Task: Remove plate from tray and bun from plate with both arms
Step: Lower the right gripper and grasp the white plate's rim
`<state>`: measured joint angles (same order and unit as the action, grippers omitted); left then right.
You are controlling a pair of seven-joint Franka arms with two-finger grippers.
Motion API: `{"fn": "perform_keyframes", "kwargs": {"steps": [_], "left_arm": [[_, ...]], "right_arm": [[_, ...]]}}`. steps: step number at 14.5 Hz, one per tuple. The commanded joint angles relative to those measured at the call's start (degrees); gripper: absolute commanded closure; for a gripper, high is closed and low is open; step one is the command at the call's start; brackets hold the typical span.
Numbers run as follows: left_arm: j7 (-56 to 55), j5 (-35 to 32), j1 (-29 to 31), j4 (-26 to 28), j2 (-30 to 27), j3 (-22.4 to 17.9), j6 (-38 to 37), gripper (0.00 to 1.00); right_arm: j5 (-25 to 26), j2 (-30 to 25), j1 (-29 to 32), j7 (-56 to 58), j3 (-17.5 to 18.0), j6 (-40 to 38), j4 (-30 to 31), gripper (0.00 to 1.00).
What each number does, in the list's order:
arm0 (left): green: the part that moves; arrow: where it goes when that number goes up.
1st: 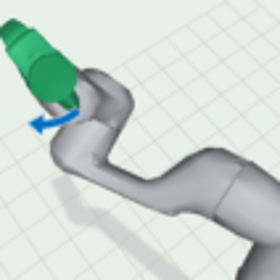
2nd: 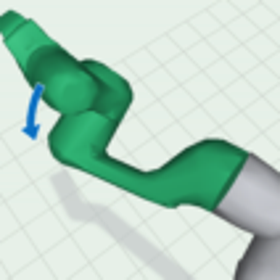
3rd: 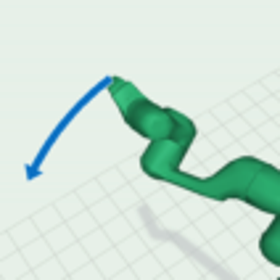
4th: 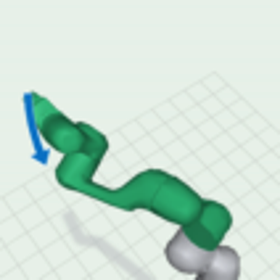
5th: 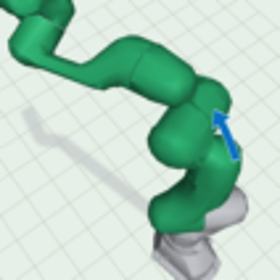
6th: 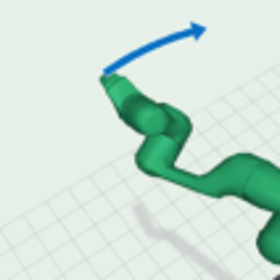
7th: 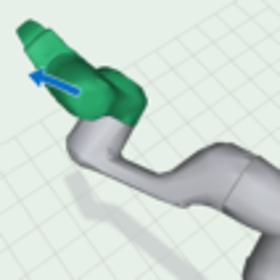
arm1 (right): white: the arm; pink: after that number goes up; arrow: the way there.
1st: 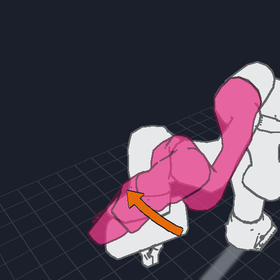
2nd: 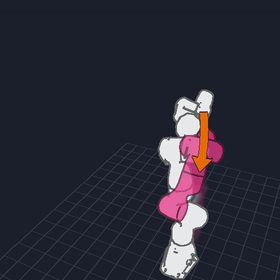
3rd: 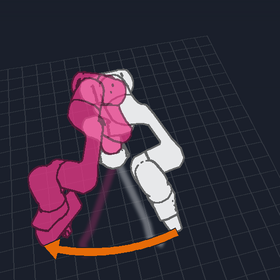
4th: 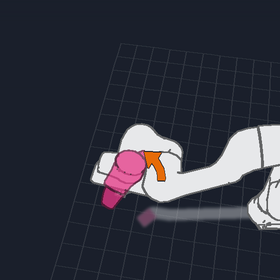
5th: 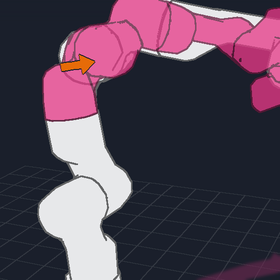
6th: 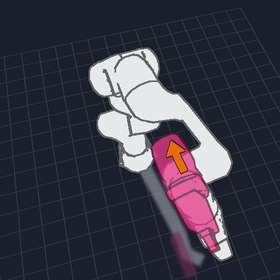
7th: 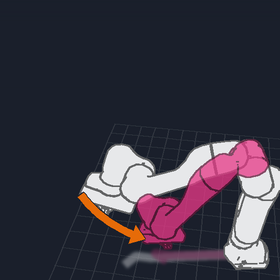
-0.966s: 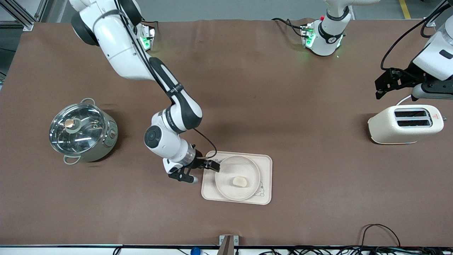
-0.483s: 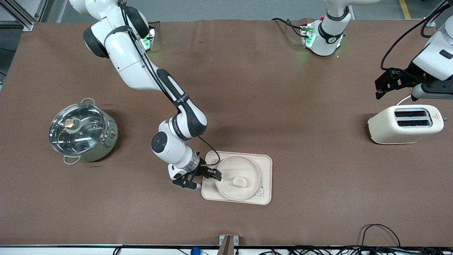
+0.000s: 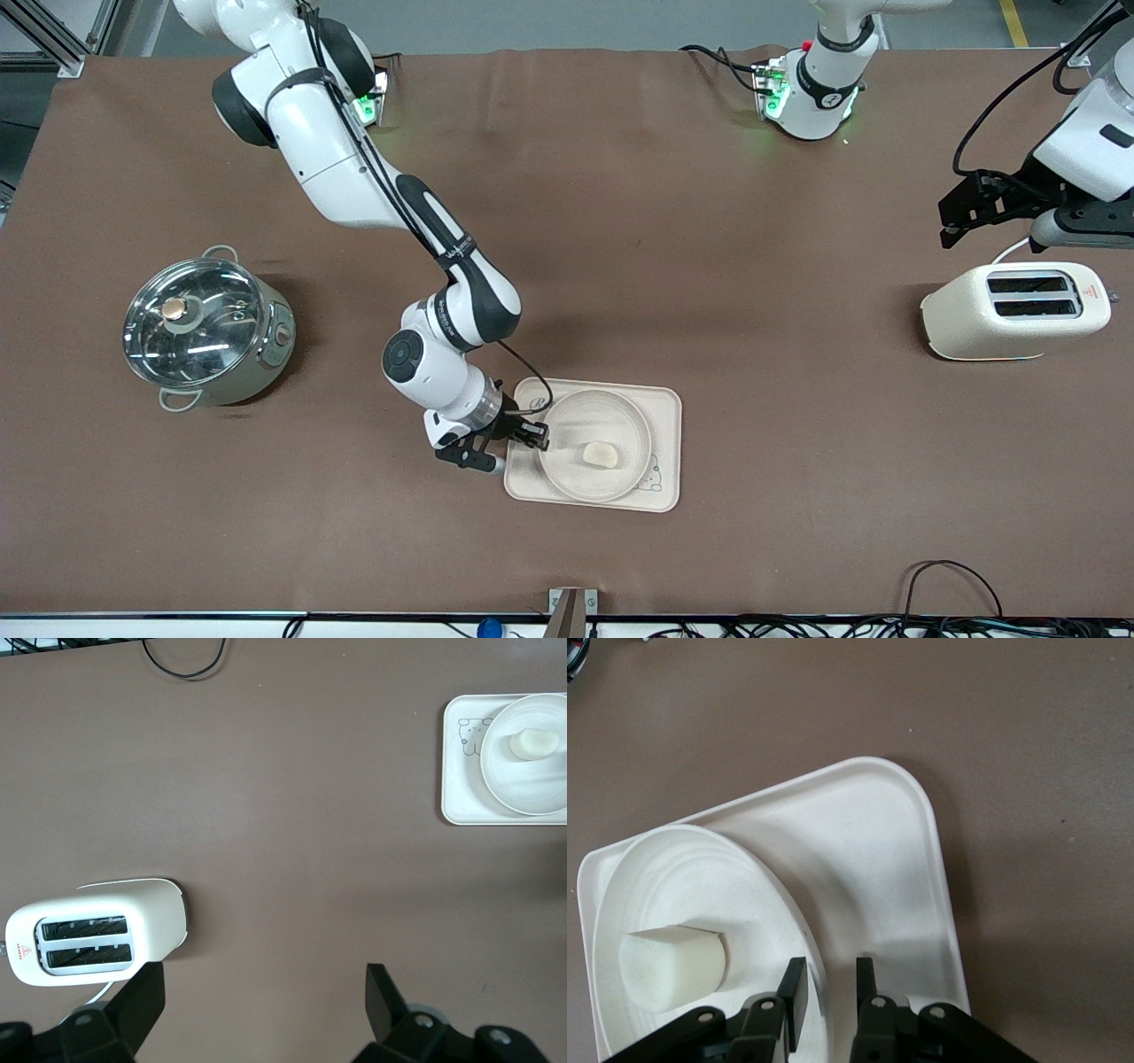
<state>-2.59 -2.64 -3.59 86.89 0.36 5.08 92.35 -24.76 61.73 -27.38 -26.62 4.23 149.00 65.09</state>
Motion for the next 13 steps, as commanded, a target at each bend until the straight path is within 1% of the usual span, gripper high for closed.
{"fn": "perform_keyframes", "kwargs": {"steps": [1, 3, 4, 8, 10, 13], "left_arm": [[0.92, 0.10, 0.08, -1.29, 0.43, -0.07, -1.21, 0.00], [0.92, 0.10, 0.08, -1.29, 0.43, -0.16, -1.21, 0.00], [0.92, 0.10, 0.08, -1.29, 0.43, -0.07, -1.21, 0.00], [0.92, 0.10, 0.08, -1.29, 0.43, -0.07, -1.21, 0.00], [0.92, 0.10, 0.16, -1.29, 0.43, -0.07, -1.21, 0.00], [0.92, 0.10, 0.08, -1.29, 0.43, -0.07, -1.21, 0.00]], "right_arm": [[-1.08, 1.02, -0.83, -0.19, -0.37, 1.02, -1.28, 0.81], [-1.17, 1.11, -1.62, -0.63, -0.37, 1.73, -1.11, 0.96], [-1.17, 1.11, -1.79, -0.72, -0.37, 2.34, -0.93, 0.98], [-1.96, 0.24, -1.27, -0.54, -0.19, 2.61, -0.32, 0.99], [-2.13, -3.87, -1.44, -0.37, -0.10, 2.52, 4.93, 1.00], [-1.87, -14.24, -2.32, 0.25, 0.77, 2.26, 15.99, 1.00]]}}
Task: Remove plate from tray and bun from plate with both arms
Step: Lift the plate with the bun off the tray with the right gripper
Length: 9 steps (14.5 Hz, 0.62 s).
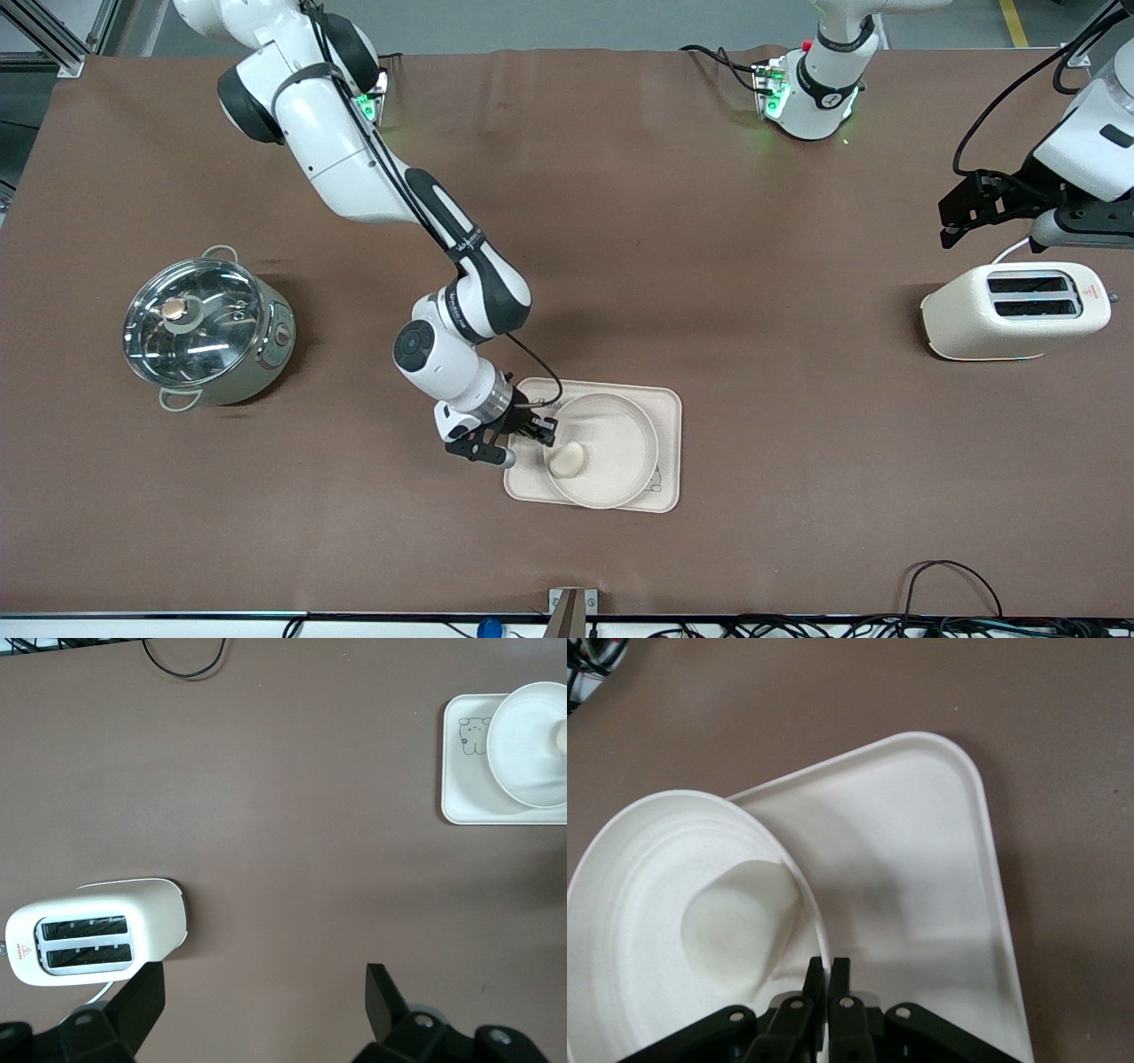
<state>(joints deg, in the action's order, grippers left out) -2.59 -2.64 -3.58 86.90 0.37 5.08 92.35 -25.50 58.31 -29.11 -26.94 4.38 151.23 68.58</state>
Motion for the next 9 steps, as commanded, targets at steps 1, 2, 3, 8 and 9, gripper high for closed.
{"fn": "perform_keyframes", "kwargs": {"steps": [1, 2, 3, 8, 9], "left_arm": [[0.92, 0.10, 0.15, -1.29, 0.42, -0.07, -1.20, 0.00], [0.92, 0.10, 0.15, -1.29, 0.42, -0.07, -1.20, 0.00], [0.92, 0.10, 0.15, -1.29, 0.42, -0.15, -1.20, 0.00], [0.92, 0.10, 0.06, -1.29, 0.42, -0.07, -1.20, 0.00], [0.92, 0.10, 0.06, -1.29, 0.42, -0.07, -1.20, 0.00]], "right_arm": [[-1.04, -14.15, -1.03, 1.70, 0.63, 0.03, 16.63, 1.00], [-1.04, -17.49, -1.64, 3.80, 0.63, 0.38, 21.55, 1.00], [-1.04, -20.48, -1.91, 5.04, 0.63, 0.73, 25.77, 1.00], [-0.96, -30.87, -8.13, 5.06, 0.72, 9.23, 45.99, 1.00], [-1.13, -31.14, -10.15, 4.79, 0.90, 13.44, 49.07, 1.00]]}}
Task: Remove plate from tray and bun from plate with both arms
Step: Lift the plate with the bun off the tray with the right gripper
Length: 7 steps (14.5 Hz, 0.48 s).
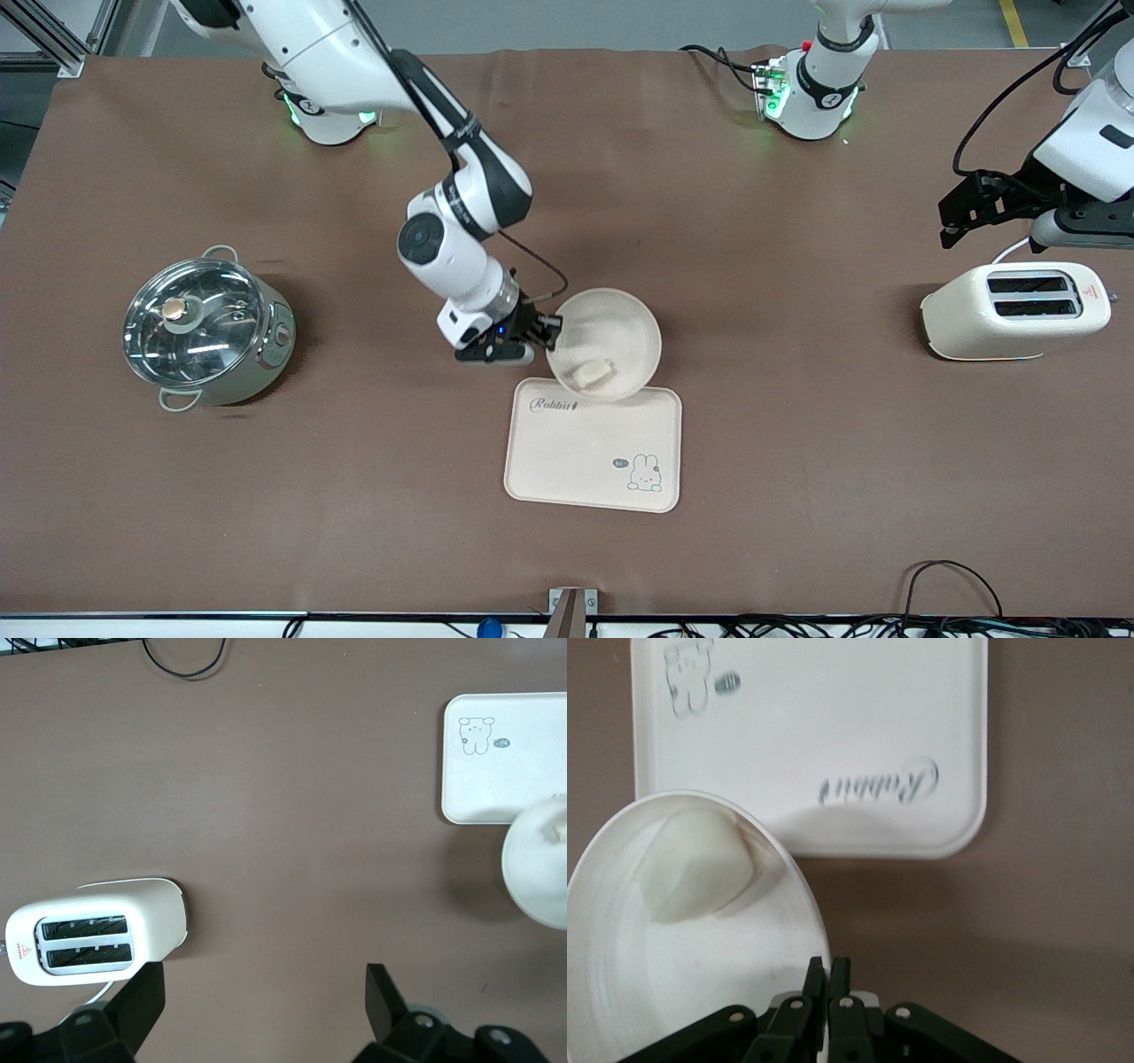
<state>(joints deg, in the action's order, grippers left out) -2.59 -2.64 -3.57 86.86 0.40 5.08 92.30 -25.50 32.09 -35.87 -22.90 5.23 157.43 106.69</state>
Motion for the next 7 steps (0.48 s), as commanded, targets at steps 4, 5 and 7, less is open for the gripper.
{"fn": "perform_keyframes", "kwargs": {"steps": [4, 5, 7], "left_arm": [[0.31, 0.10, -0.12, -1.26, 0.39, -0.07, -1.16, 0.00], [0.30, 0.10, -0.21, -1.26, 0.39, -0.07, -1.25, 0.00], [0.74, 0.79, -0.04, -1.17, 0.30, 0.11, -2.99, 0.00]], "right_arm": [[-1.57, -3.62, -8.51, -0.82, 0.04, 16.50, 15.21, 1.00], [-1.57, -3.44, -8.51, -1.09, 0.04, 16.50, 15.21, 1.00], [-1.66, -3.35, -8.51, -1.18, -0.05, 16.50, 15.30, 0.99]]}}
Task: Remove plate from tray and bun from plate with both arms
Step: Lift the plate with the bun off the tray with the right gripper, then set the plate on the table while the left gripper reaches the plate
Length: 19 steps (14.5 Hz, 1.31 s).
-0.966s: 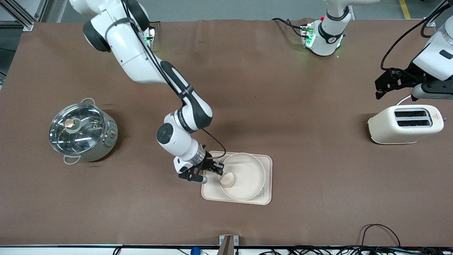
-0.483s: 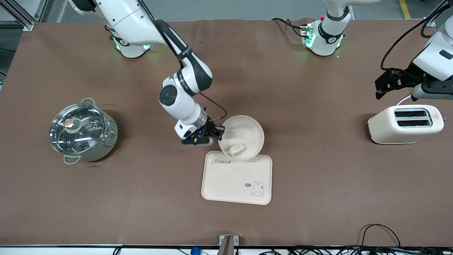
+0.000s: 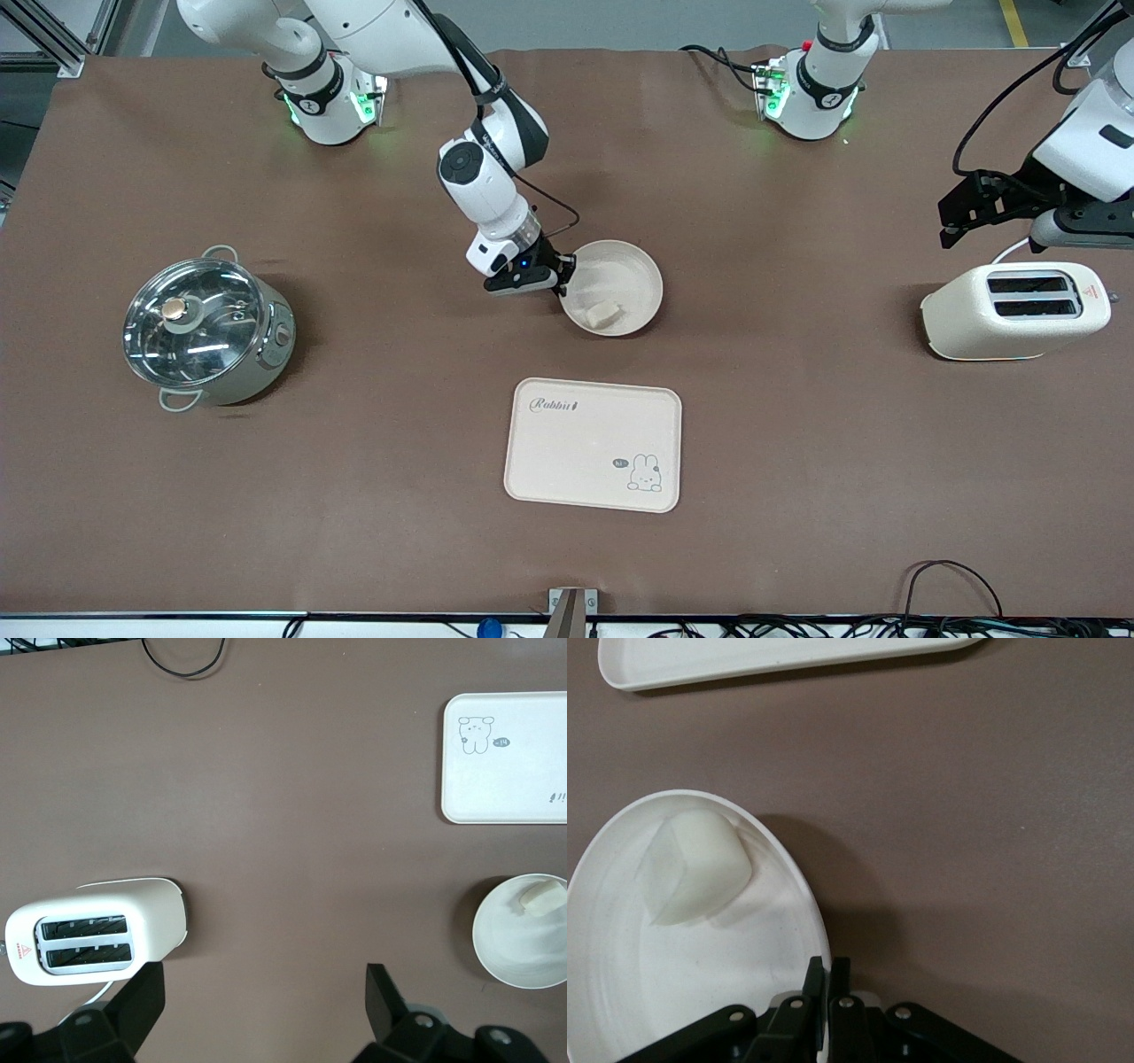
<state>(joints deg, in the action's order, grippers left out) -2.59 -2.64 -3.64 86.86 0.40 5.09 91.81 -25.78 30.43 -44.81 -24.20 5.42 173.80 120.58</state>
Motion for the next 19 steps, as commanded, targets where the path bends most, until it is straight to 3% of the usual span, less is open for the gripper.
{"fn": "perform_keyframes", "kwargs": {"steps": [1, 2, 3, 4, 5, 8, 12, 14, 16, 18, 19], "left_arm": [[0.57, 1.23, 0.12, -1.08, 0.21, 0.09, -3.91, 0.00], [0.31, 2.28, 0.04, -0.64, 0.12, 0.09, -4.70, 0.00], [-0.48, 3.16, 0.04, 0.23, -0.31, 0.09, -4.97, 0.00], [-2.14, 3.17, -0.14, 0.85, -0.49, 0.35, -5.06, 0.00], [-4.16, 3.26, -0.49, 1.38, -0.67, 0.79, -5.06, 0.00], [-14.24, 3.35, -0.76, 3.04, 0.73, 6.75, -3.58, 0.00], [-27.96, 5.11, -3.21, 7.88, 8.27, 15.80, 10.89, 0.00], [-35.44, 4.32, -7.41, 7.45, 14.77, 16.79, 18.36, 0.00], [-37.83, 3.44, -11.37, 7.36, 20.48, 16.62, 26.62, 0.02], [-42.12, -1.46, -14.19, 6.49, 26.72, 16.70, 33.31, 0.01], [-45.72, -3.05, -14.99, 5.87, 29.80, 16.70, 35.34, 0.00]], "right_arm": [[-1.37, -1.08, 0.42, 0.21, -0.32, 0.31, 1.33, 0.97], [-1.37, -0.90, 0.60, 0.12, -0.32, 0.22, 1.15, 0.81], [-1.37, -0.90, 0.77, 0.12, -0.32, 0.22, 1.06, 0.47], [-1.37, -0.99, 0.86, -0.05, -0.23, 0.22, 1.06, 0.06], [-1.37, -1.07, 0.95, -0.84, -0.23, 0.22, 1.06, 0.00], [-1.37, -5.97, 2.26, -2.25, -0.49, -3.44, 1.41, 0.00], [-0.32, -18.53, 12.61, -1.90, -1.02, -31.51, -2.09, 0.00], [5.88, -24.69, 18.06, -1.81, -2.95, -43.14, -4.29, 0.00], [16.50, -27.43, 24.03, -1.12, -3.22, -57.70, -11.98, 0.00], [20.76, -27.09, 30.71, 2.47, -3.22, -74.32, -23.92, 0.00], [21.38, -27.09, 34.14, 4.84, -3.22, -77.35, -27.12, 0.00]]}}
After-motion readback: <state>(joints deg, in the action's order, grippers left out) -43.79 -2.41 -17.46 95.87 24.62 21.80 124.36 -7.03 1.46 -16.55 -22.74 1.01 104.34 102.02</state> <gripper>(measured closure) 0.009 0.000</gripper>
